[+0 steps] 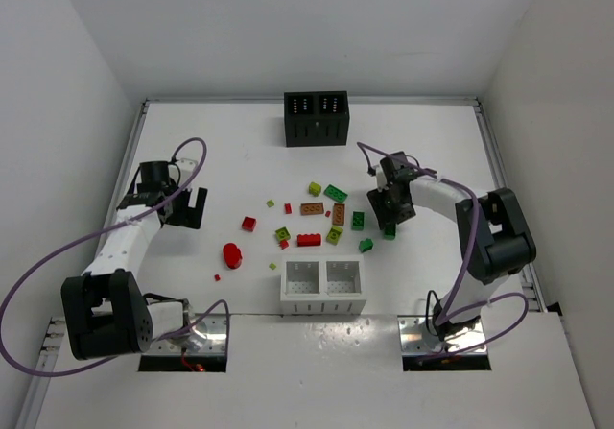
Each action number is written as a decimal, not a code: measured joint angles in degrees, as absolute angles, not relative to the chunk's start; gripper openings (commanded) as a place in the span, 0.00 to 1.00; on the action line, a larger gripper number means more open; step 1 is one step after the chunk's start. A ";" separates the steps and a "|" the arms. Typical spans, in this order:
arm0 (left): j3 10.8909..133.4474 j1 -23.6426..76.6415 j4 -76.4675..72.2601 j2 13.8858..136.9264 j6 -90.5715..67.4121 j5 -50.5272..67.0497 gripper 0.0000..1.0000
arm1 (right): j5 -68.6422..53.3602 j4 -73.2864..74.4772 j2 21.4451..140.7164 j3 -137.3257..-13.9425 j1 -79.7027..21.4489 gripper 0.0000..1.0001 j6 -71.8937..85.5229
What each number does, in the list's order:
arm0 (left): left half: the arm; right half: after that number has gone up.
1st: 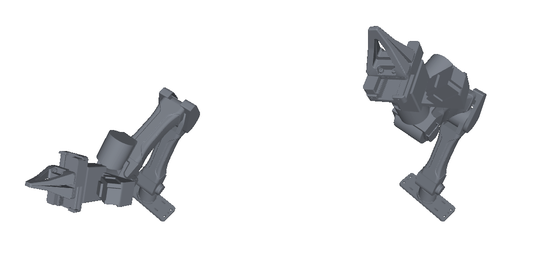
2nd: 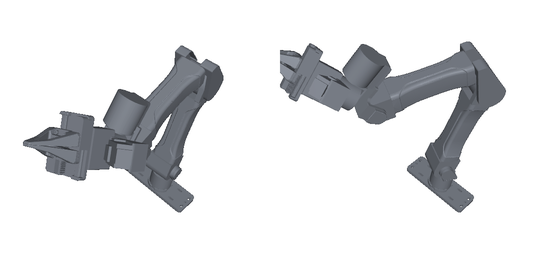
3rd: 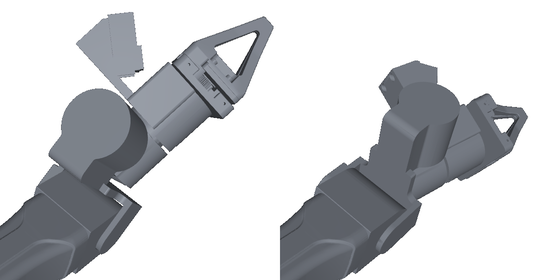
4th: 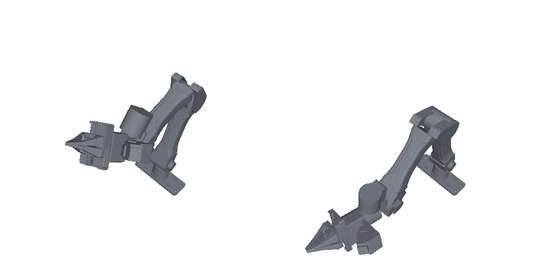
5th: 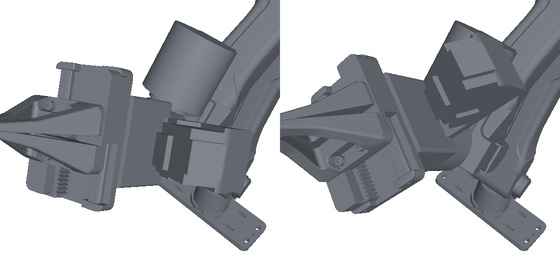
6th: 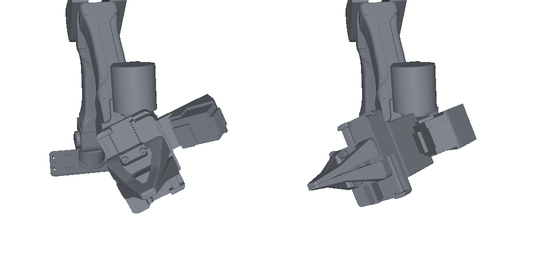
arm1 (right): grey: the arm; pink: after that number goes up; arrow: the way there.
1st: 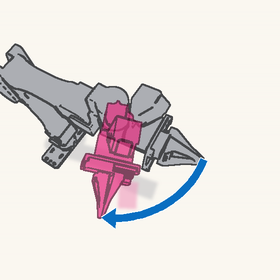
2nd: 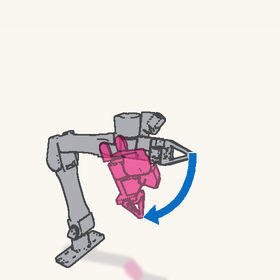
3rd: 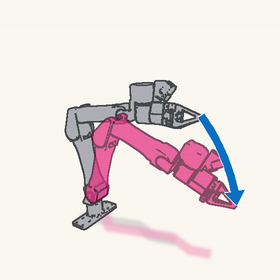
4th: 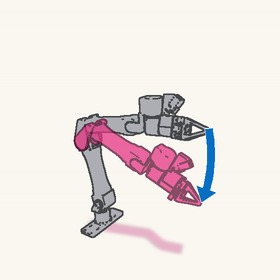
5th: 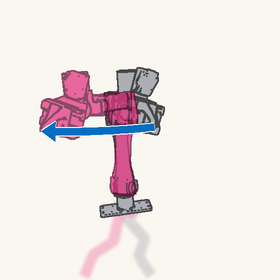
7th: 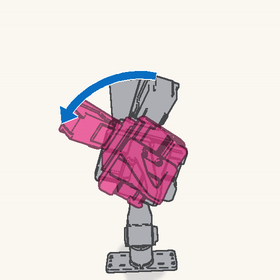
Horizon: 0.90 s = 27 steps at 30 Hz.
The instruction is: Sort the legos into containers by color
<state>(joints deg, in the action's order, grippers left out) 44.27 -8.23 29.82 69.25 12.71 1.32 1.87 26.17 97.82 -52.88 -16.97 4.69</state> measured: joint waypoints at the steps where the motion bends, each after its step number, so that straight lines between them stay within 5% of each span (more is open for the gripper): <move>1: 44.27 -8.23 29.80 69.25 12.73 1.32 1.00 | 1.91 26.20 97.80 -52.62 -16.97 0.51 4.71; 8: 44.27 -8.23 29.65 69.25 12.75 1.45 1.00 | 1.52 27.81 96.23 -50.04 -16.97 0.38 4.56; 15: 44.27 -8.23 29.47 69.25 12.75 1.50 1.00 | 1.23 27.92 94.61 -49.78 -16.97 0.06 3.88; 27: 44.27 -8.23 29.47 69.25 13.02 5.61 1.00 | -18.24 40.03 82.98 -67.33 -20.56 0.00 -8.19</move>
<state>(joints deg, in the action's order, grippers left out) 44.27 -8.23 29.47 69.25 13.02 5.61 -18.24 40.03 82.98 -67.33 -20.56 -8.19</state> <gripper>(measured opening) 0.995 0.369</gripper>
